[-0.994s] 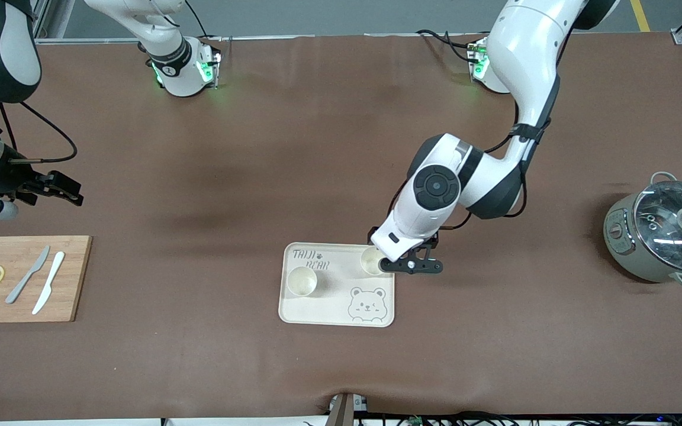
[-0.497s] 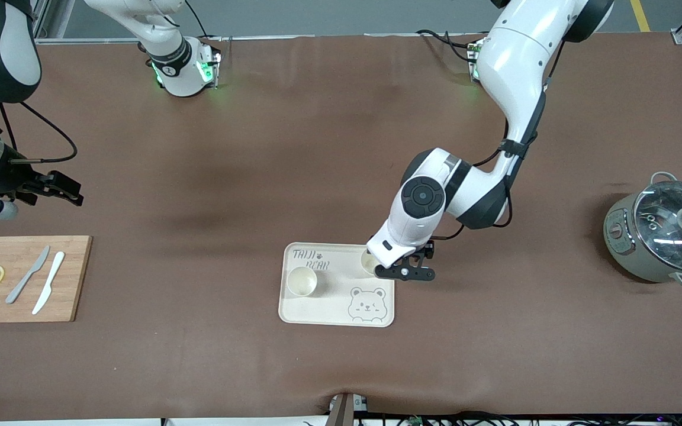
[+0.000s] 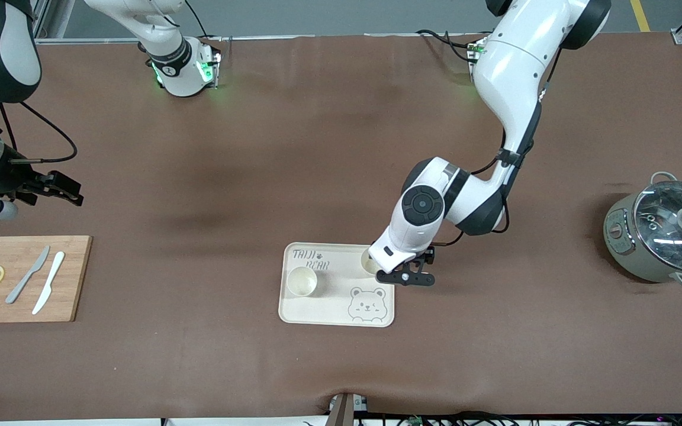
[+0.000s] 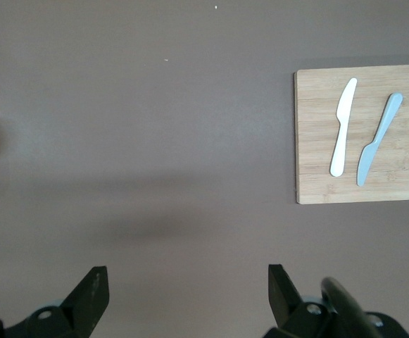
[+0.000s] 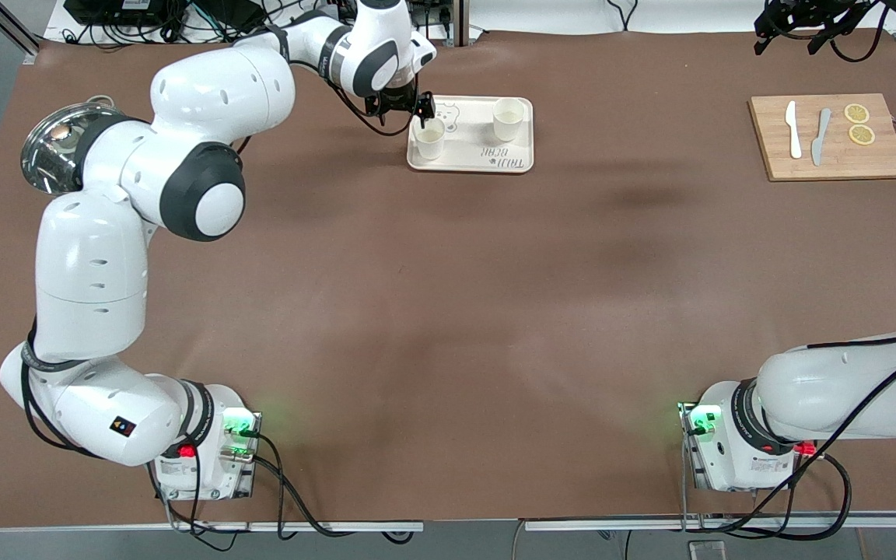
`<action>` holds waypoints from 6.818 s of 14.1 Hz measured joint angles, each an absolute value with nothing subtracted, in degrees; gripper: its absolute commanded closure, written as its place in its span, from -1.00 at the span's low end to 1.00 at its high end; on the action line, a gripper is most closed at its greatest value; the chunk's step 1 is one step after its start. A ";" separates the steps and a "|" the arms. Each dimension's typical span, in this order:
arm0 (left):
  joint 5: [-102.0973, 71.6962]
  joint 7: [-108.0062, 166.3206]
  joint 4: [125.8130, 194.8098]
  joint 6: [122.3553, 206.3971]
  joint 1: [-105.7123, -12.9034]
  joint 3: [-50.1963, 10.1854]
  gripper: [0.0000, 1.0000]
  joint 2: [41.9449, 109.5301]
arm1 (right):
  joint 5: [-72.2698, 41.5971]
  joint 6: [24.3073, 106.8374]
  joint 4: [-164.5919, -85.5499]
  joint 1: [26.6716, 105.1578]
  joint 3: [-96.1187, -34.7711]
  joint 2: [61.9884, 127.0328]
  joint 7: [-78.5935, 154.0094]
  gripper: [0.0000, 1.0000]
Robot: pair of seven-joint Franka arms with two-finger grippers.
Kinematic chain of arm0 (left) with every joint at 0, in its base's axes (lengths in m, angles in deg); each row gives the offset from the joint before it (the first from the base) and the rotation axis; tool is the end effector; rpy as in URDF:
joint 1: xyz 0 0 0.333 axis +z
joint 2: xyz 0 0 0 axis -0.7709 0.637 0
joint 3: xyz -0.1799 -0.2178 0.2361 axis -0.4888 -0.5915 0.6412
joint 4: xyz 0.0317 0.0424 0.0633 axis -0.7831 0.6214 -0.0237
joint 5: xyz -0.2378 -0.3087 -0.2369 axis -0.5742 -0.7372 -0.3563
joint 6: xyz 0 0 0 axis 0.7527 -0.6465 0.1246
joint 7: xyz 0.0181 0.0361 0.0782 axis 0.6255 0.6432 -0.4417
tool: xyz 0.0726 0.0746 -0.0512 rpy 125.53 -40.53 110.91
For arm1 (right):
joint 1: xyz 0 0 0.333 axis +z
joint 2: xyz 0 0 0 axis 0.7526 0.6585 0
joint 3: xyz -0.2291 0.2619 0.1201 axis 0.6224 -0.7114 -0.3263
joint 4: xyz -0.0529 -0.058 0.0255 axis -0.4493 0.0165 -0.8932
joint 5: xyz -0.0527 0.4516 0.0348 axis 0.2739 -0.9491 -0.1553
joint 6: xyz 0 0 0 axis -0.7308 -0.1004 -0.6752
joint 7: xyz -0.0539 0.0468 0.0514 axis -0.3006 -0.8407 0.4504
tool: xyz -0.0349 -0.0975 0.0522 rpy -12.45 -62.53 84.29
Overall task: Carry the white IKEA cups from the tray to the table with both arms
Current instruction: 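Lower the open left gripper around the white cup, then close the left gripper on the white cup, then lift the white cup off the tray with the left gripper, then carry the cup toward the pot while the right gripper reaches the tray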
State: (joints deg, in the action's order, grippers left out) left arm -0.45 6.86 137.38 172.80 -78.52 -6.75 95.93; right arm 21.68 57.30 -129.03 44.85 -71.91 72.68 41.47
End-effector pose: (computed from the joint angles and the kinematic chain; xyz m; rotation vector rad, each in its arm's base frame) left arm 0.7140 -0.4396 0.2499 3.1273 -0.1619 0.0903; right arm 0.6408 -0.0333 0.5547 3.1378 -0.0454 0.0724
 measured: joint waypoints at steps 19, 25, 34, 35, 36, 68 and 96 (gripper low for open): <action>-0.44 6.26 137.38 176.65 -78.96 -6.77 -1.00 98.87 | 21.68 57.29 -129.03 44.85 -71.91 72.68 41.47 -1.00; -0.44 5.09 137.37 176.73 -78.98 -6.80 0.02 98.87 | 21.68 57.29 -129.03 44.85 -71.91 72.68 41.47 -1.00; -0.45 3.95 136.88 177.07 -79.23 -7.01 1.00 98.84 | 21.68 57.29 -129.03 44.85 -71.91 72.68 41.47 -1.00; -0.45 3.90 136.88 177.07 -79.22 -7.00 1.00 98.87 | 21.68 57.29 -129.03 44.85 -71.91 72.68 41.47 -1.00; -0.45 3.88 136.88 177.07 -79.22 -7.00 1.00 98.87 | 21.68 57.29 -129.03 44.85 -71.91 72.68 41.47 -1.00; -2.58 24.69 163.82 174.60 -65.28 -7.84 1.00 71.05 | 21.68 57.86 -124.67 61.27 -72.74 75.29 71.85 -1.00; -6.05 53.21 193.81 200.02 -26.09 -30.65 1.00 64.10 | 27.04 69.19 -97.33 74.60 -72.05 112.14 97.04 -1.00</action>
